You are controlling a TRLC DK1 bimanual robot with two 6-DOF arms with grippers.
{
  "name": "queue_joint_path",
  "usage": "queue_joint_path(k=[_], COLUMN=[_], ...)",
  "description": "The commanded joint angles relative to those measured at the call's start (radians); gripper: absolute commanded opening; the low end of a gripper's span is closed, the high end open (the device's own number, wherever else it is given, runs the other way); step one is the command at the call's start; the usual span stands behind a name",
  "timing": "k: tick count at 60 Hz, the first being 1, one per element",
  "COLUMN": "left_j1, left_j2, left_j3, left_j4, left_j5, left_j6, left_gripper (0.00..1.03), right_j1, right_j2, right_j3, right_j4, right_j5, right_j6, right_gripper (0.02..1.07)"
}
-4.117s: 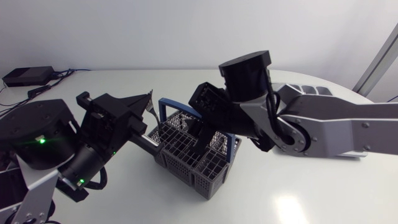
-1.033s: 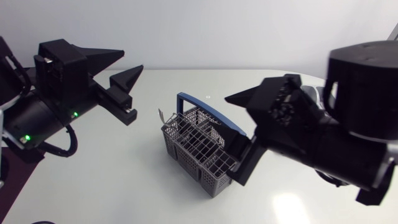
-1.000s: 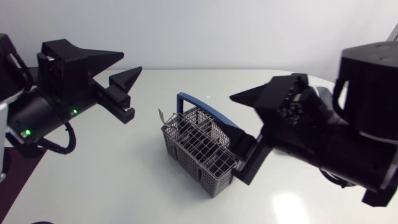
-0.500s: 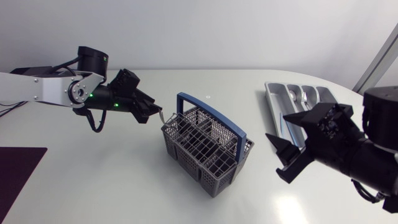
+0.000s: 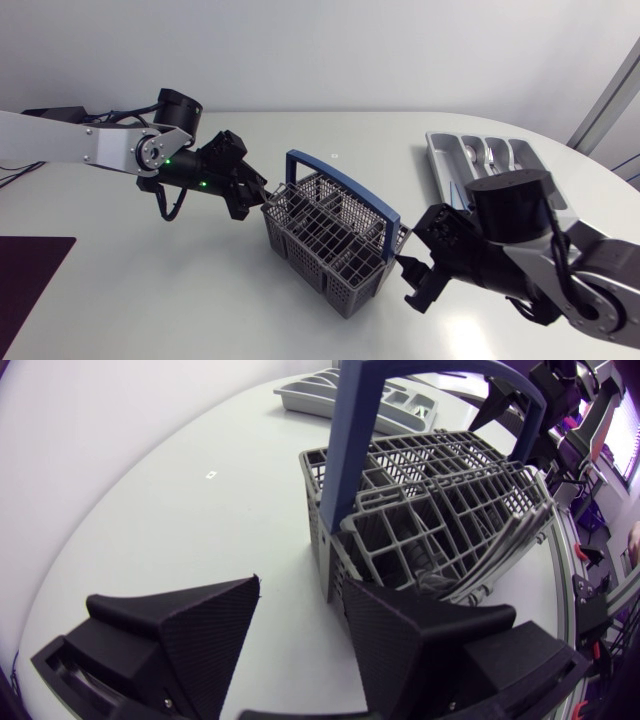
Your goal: Unload the cutlery basket into the drawer organizer.
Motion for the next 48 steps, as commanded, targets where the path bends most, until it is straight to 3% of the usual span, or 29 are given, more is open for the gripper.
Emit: queue_joint_path(k=[1,19,29,34,48], left_j1=[-0.019,-0.05,-0.125,-0.157,-0.071], left_j2=[0.0,-0.112,-0.169,-0.181,-0.305], left_j3=[-0.026,-0.146,-0.23,-0.252,-0.261], left_j4=[-0.032,-0.042,-0.048,-0.036,-0.05], left_j5=[0.015,0.015,0.009,-0.042,-0.049], left_j6=[0.039,0.053,0.055,0.056,0.068], left_gripper=[0.72,0.72,0.72,0.72,0.72], right_j1=[0.0,-0.106,-0.158,-0.17,-0.222], right_j2=[0.087,0.428,0.607,0.679,0.55], right_j3=[0.066,0.319,0.5,0.567,0.434], right_j4=[0.064,0.18,0.183,0.179,0.202], right_j5=[-0.008,-0.048,-0.071,-0.069,-0.087], right_j6=[0.001,-0.052,-0.06,-0.069,-0.1], right_gripper=[0.74,0.74,0.74,0.74,0.85])
